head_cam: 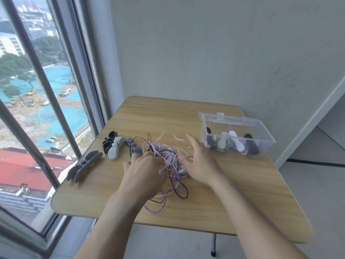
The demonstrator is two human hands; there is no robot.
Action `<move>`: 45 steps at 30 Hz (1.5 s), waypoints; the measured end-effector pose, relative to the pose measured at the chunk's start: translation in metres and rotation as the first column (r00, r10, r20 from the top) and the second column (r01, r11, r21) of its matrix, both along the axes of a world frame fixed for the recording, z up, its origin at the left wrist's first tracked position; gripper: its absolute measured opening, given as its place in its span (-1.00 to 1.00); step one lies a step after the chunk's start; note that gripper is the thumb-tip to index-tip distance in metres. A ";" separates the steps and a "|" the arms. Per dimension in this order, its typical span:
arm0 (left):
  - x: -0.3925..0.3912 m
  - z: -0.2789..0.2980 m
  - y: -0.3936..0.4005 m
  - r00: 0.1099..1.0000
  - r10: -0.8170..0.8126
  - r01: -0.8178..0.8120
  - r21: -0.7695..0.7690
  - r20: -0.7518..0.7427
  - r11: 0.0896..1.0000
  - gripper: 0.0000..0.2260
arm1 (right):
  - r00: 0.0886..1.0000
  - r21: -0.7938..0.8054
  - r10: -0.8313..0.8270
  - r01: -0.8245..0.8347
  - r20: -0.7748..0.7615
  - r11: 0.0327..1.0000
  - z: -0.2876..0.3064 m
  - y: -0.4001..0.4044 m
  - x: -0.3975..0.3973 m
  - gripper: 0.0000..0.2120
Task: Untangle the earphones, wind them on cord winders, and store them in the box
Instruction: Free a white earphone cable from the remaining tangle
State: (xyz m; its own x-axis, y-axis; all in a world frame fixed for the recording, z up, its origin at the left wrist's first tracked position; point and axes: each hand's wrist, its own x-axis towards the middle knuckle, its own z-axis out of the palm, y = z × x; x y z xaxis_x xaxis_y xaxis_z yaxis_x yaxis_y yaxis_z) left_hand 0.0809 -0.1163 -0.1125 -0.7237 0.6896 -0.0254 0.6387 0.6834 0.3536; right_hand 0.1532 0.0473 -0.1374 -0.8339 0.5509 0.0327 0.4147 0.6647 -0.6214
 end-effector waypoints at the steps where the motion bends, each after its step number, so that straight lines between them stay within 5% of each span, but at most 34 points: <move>1: -0.001 -0.002 0.000 0.998 -0.054 0.055 0.005 -0.023 0.998 -0.82 | 1.000 0.001 -0.012 0.012 0.013 1.000 -0.003 0.000 -0.003 -0.37; 5: -0.011 -0.004 -0.001 0.989 -0.148 0.150 0.193 -0.026 0.970 -0.96 | 0.995 -0.003 0.070 -0.070 0.070 0.998 0.000 -0.004 -0.015 -0.70; 8: -0.018 -0.002 -0.002 0.999 -0.014 0.024 0.338 -0.033 0.941 -0.92 | 0.996 -0.066 0.086 -0.086 0.000 0.994 0.006 -0.006 -0.008 -0.81; 11: -0.026 0.006 -0.005 0.983 0.171 -0.182 0.545 0.071 0.819 -0.92 | 0.984 -0.134 0.034 -0.057 -0.173 0.989 0.018 -0.001 -0.002 -0.83; 15: -0.034 0.013 -0.011 0.960 0.214 -0.277 0.718 0.180 0.639 -0.94 | 0.907 -0.235 -0.129 0.034 -0.400 0.971 0.034 0.013 0.008 -0.86; 19: -0.029 0.017 -0.009 0.921 0.081 -0.370 0.792 0.381 0.486 -0.89 | 0.842 -0.307 -0.219 0.067 -0.493 0.949 0.040 0.015 0.017 -0.86; 24: -0.034 0.026 -0.010 0.685 -0.066 -0.675 0.666 0.726 0.318 -0.82 | 0.797 -0.295 -0.342 0.215 -0.498 0.931 0.040 0.022 0.022 -0.89; 27: -0.032 0.025 -0.012 0.800 0.065 -0.551 0.687 0.597 0.473 -0.85 | 0.940 0.073 -0.286 0.303 -0.186 0.950 0.043 0.022 0.028 -0.76; 29: -0.021 0.024 -0.010 0.908 0.161 -0.396 0.669 0.386 0.628 -0.82 | 0.956 0.227 -0.162 0.219 -0.245 0.949 0.045 0.001 0.027 -0.65; 32: -0.011 0.026 -0.003 0.968 0.183 -0.250 0.661 0.171 0.708 -0.89 | 0.904 0.037 0.223 -0.225 -0.364 0.974 0.043 -0.045 0.024 -0.59; 34: -0.006 0.029 0.000 0.975 0.142 -0.219 0.679 0.169 0.701 -0.90 | 0.890 -0.136 0.298 -0.362 -0.345 0.922 0.036 -0.059 0.022 -0.73; 36: -0.001 0.034 0.000 0.959 0.017 -0.227 0.730 0.282 0.645 -0.83 | 0.901 -0.266 0.231 -0.340 -0.367 0.902 0.036 -0.057 0.022 -0.89; 39: 0.003 0.035 -0.001 0.926 -0.085 -0.253 0.773 0.368 0.582 -0.72 | 0.880 -0.419 0.079 -0.300 -0.469 0.857 0.043 -0.043 0.024 -0.87; 42: -0.005 0.025 -0.001 0.961 0.004 -0.196 0.669 0.278 0.717 -0.76 | 0.787 -0.492 -0.238 -0.094 -0.569 0.865 0.051 -0.023 0.027 -0.92; 45: -0.008 0.016 0.000 0.991 0.088 -0.129 0.573 0.099 0.810 -0.81 | 0.678 -0.733 -0.494 -0.099 -0.545 0.673 0.058 -0.003 0.033 -0.89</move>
State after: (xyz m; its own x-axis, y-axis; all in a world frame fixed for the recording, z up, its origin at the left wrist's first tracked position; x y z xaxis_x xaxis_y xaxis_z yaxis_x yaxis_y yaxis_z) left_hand 0.0733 -0.1158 -0.0969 -0.8053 0.5095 0.3030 0.5348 0.4041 0.7420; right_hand 0.1867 0.0446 -0.0798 -0.5959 0.8005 0.0639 -0.2372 -0.0994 -0.9664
